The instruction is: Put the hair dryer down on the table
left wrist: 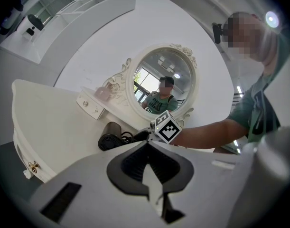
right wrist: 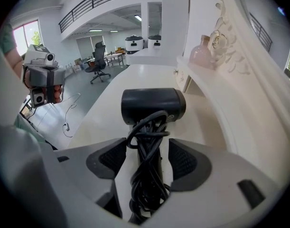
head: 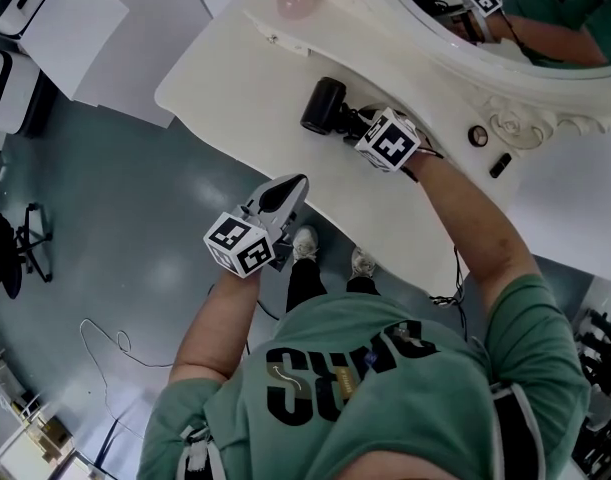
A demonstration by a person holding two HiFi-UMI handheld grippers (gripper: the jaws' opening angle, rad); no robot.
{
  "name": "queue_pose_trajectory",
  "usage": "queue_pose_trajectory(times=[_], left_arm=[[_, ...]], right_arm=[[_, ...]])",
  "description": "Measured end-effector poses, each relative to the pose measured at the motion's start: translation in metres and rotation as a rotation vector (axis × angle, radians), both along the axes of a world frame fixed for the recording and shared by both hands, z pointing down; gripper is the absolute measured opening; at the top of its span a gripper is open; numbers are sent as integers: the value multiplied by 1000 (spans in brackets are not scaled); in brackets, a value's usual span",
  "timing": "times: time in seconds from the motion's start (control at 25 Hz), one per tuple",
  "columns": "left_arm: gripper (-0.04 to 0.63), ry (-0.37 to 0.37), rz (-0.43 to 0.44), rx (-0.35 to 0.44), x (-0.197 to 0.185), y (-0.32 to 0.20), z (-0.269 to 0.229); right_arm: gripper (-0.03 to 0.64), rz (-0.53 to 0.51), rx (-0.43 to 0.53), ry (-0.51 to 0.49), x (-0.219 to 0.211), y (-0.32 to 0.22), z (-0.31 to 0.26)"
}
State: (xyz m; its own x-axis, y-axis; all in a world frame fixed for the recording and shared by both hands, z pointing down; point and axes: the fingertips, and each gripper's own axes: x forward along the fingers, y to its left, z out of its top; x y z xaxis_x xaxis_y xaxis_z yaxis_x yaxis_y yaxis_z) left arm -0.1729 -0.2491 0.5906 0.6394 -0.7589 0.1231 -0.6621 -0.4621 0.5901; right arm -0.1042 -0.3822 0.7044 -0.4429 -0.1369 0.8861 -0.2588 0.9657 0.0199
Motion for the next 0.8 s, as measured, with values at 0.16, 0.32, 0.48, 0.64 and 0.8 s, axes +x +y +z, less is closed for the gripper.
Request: queue_pose_trajectory(times=[0.16,0.32,0.48,0.64,0.8], left_arm=[[0,-11,5,16,2,2,-12],[0,-26,2,48,3,2,-36],[0,-41,-3,92,9,-2,-75],[0,-64,6,151,23,-6,-116],[0,-99,21,215,45,-12,-163]], right_arm=[[272,29,23,-61,1,5,-28],[272,60,44,-162,5,14,-73],[265,107,65,-307,18,22,-136],[219,143,121,-446,43,31,-202],[162,188,193,-579,80,40,-268]])
